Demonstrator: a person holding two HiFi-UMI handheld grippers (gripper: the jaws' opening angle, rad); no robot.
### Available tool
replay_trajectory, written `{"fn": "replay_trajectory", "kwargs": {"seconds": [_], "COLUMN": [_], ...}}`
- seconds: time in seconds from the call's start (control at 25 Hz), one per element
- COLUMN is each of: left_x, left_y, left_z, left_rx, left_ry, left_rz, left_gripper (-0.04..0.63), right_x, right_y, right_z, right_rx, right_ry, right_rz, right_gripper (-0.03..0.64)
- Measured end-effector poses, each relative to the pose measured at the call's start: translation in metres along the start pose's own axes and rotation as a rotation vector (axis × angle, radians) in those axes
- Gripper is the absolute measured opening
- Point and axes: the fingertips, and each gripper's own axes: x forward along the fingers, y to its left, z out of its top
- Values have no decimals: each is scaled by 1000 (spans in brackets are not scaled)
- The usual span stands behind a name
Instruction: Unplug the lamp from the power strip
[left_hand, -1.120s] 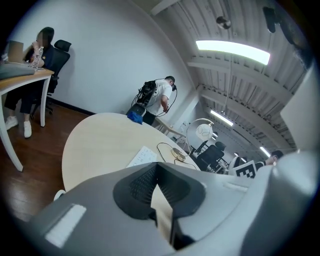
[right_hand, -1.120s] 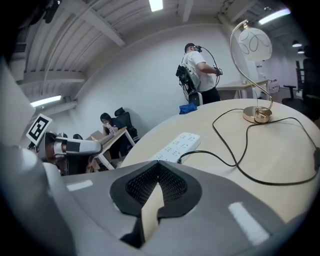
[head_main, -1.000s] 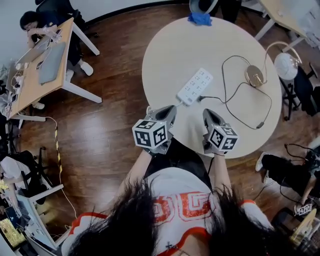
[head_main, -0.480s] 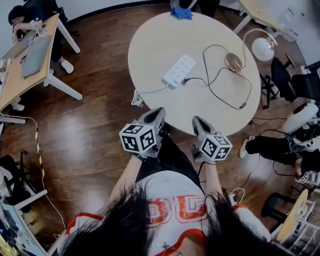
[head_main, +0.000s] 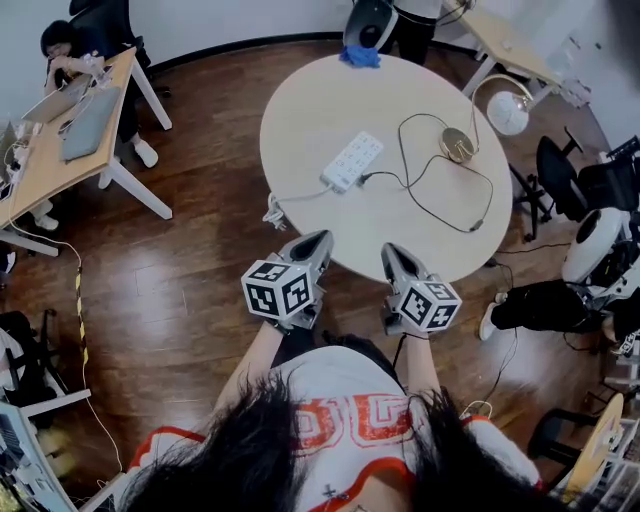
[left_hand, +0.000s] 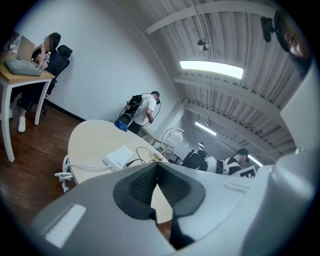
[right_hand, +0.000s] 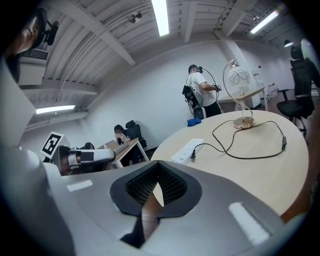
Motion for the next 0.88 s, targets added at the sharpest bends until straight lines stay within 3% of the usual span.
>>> {"fn": "replay_trajectory", "kwargs": {"seconds": [0.44, 0.88], "left_x": [6, -24], "left_y": [-70, -101], "left_z": [-38, -83], "left_rx": [7, -19], "left_ry": [-4, -45], "left_rz": [14, 121], "left_gripper": [0, 0], "right_x": [-80, -115], "right_y": [-30, -30], "right_z": [-4, -34], "right_rx": [-25, -22], "right_ry": [-27, 16], "right_rz": [0, 121], "right_gripper": [0, 0]}}
